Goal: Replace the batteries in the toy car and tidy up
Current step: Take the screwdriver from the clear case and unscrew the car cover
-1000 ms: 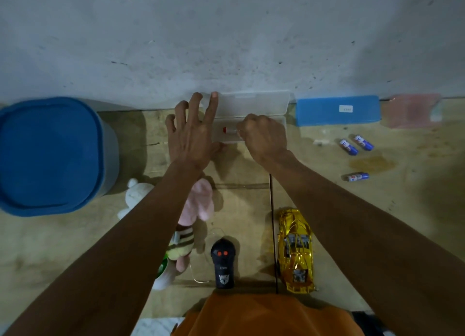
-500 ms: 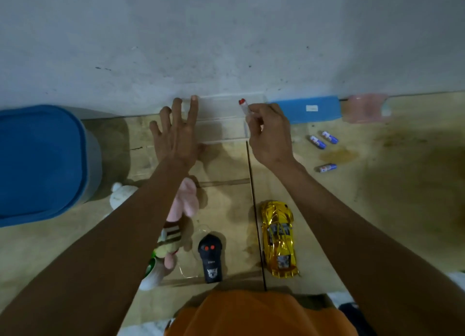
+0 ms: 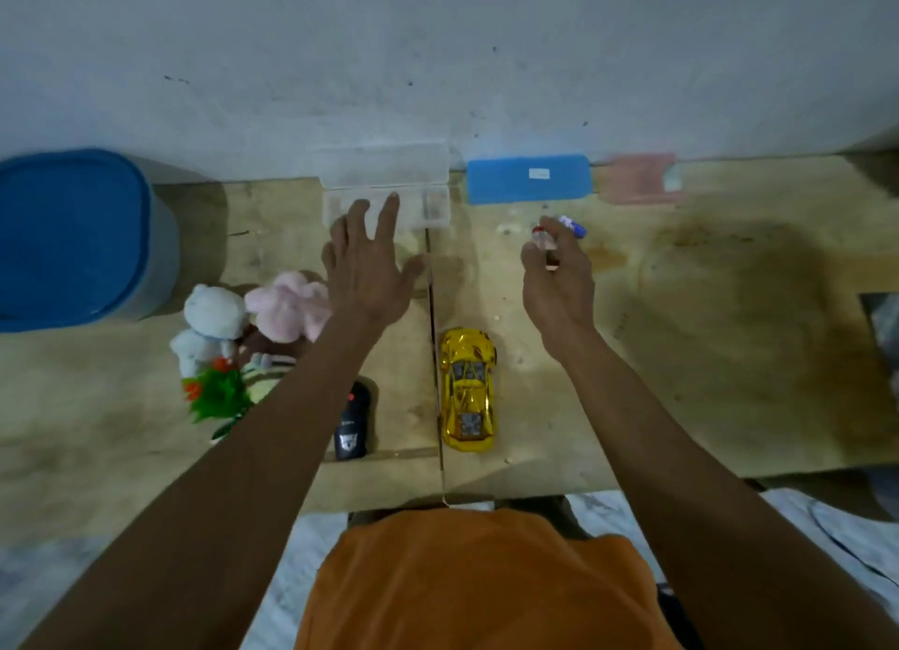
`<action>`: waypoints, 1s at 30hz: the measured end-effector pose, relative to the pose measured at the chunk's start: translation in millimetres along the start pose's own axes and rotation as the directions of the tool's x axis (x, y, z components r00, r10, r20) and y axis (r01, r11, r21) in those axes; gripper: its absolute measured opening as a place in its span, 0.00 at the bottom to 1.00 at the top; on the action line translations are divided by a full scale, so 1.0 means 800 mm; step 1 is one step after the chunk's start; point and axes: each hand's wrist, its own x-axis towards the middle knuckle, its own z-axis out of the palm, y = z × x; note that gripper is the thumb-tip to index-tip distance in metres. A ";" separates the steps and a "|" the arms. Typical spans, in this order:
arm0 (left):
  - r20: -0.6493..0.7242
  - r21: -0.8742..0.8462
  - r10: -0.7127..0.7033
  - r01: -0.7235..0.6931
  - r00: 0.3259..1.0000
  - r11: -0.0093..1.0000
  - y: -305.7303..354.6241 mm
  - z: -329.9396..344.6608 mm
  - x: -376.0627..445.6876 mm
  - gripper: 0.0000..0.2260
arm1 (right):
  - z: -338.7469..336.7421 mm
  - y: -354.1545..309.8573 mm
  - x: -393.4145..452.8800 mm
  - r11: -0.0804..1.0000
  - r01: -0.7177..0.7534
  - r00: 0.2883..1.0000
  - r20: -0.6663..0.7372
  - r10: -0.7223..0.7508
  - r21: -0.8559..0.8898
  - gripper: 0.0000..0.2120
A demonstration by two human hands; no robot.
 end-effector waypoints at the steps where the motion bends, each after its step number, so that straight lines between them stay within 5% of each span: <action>1: -0.004 -0.011 0.005 -0.005 1.000 1.000 0.012 0.007 -0.019 0.34 | -0.011 0.005 -0.005 1.000 0.018 1.000 0.003 -0.018 -0.020 0.17; 11: 0.255 0.094 -0.189 0.170 0.948 0.981 0.127 0.106 -0.212 0.34 | -0.122 0.066 -0.044 0.999 -0.024 0.997 0.077 0.022 0.023 0.15; 22: 0.182 0.191 -0.243 0.208 0.953 0.959 0.148 0.138 -0.233 0.33 | -0.194 0.103 -0.061 0.997 -0.050 0.995 0.090 0.046 0.053 0.14; 25: 0.221 0.071 -0.261 0.252 0.940 0.965 0.152 0.136 -0.238 0.31 | -0.198 0.095 -0.062 0.998 -0.037 0.996 0.088 0.033 0.046 0.14; 28: 0.138 -0.268 -0.189 0.221 0.972 0.938 0.153 0.127 -0.250 0.27 | -0.195 0.088 -0.073 0.998 -0.023 0.996 0.086 0.018 0.063 0.13; 30: 0.104 -0.514 -0.199 0.224 0.975 0.828 0.155 0.105 -0.249 0.22 | -0.187 0.077 -0.081 0.997 -0.009 0.996 0.094 0.001 0.082 0.12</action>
